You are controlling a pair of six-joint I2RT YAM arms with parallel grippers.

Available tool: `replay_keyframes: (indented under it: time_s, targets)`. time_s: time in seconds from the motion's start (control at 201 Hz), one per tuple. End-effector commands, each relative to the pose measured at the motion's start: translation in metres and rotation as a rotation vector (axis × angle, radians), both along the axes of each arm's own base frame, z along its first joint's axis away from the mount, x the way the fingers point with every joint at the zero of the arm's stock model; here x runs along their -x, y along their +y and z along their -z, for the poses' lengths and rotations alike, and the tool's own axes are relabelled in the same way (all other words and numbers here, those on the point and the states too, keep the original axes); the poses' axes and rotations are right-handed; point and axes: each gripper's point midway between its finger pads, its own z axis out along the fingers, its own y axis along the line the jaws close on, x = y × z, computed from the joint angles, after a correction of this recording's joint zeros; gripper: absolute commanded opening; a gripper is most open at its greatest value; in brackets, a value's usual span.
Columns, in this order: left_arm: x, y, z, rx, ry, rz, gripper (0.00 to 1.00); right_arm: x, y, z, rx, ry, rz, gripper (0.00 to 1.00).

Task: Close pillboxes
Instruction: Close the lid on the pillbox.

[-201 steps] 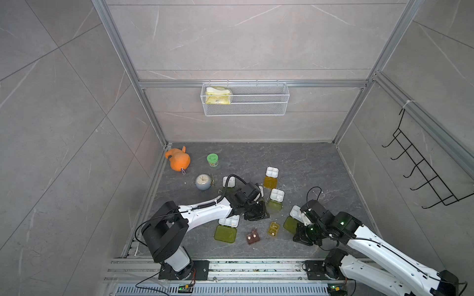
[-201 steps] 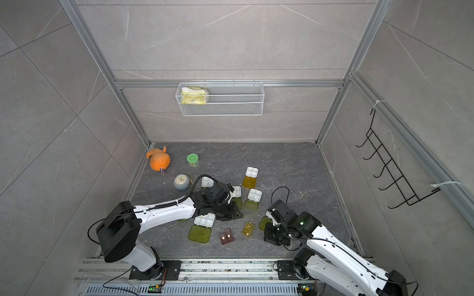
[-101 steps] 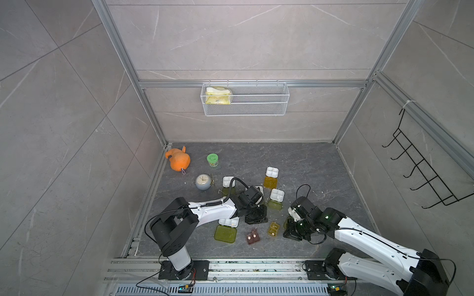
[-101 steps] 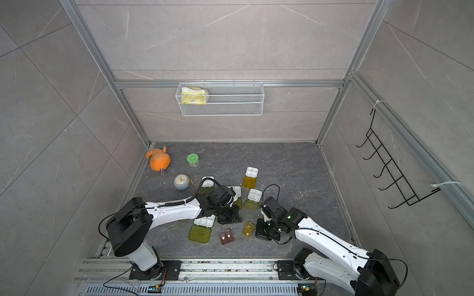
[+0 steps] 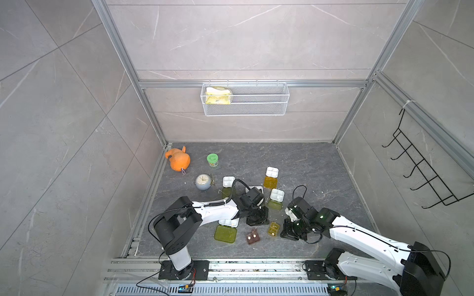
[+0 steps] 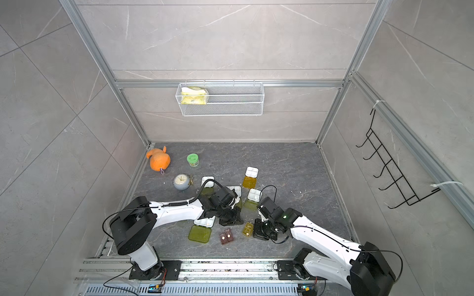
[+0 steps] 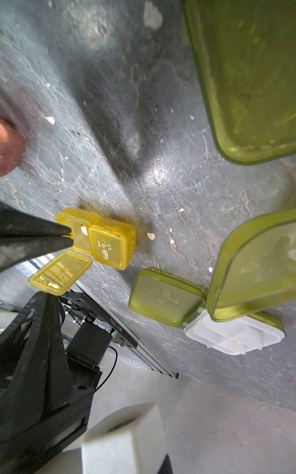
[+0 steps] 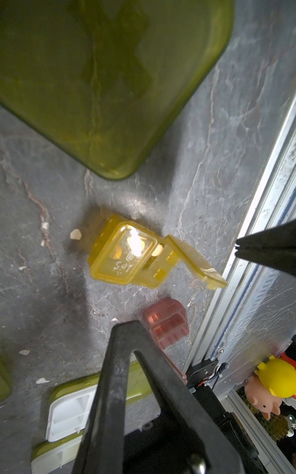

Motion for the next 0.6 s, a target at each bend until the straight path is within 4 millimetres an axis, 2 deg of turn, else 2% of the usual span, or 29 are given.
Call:
replay_keyframes:
  time_s: [0.0, 0.597]
  targets:
    - [0.005, -0.003, 0.004, 0.011, 0.018, 0.013, 0.01, 0.0, 0.002, 0.005, 0.0, 0.009, 0.006, 0.0]
    - [0.012, 0.004, 0.022, -0.023, 0.044, 0.016, 0.0, -0.005, 0.01, 0.012, 0.017, 0.018, -0.015, 0.0]
